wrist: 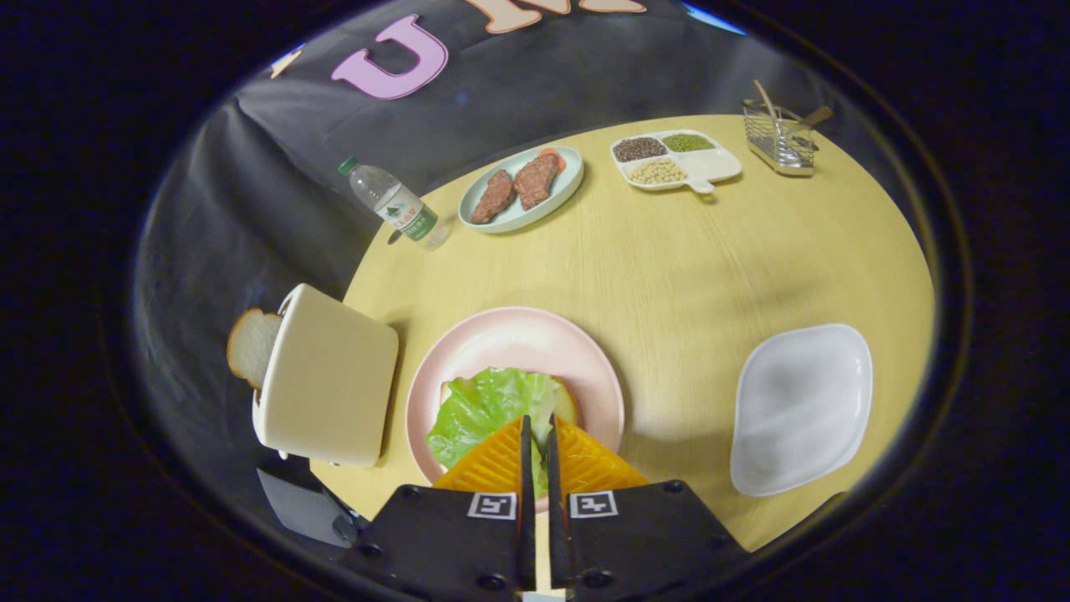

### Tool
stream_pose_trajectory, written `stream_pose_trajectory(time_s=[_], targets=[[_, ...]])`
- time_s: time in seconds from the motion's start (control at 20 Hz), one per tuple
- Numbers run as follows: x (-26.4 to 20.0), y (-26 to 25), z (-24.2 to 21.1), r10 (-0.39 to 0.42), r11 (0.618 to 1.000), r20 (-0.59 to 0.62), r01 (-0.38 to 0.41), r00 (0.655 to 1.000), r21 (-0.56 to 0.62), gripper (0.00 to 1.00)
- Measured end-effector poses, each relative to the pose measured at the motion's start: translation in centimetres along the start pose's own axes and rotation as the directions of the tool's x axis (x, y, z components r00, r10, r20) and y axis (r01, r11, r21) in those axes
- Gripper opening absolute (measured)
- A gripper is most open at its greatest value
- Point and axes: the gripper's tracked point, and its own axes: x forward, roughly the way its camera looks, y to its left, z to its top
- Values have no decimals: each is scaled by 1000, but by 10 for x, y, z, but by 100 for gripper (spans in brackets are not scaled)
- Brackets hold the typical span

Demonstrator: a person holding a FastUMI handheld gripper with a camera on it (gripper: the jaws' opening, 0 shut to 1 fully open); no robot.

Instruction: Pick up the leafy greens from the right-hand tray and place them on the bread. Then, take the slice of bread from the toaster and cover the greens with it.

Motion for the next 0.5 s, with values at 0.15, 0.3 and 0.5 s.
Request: stream_pose_trajectory(time_s=[0.15,0.3,0.5], targets=[[2,0,-3,-9,1000,1,9,1000,-17,25],[-4,4,-8,-11,1000,-7,11,1000,-29,44],[-24,16,-8,6,999,14,-5,1000,-42,69]])
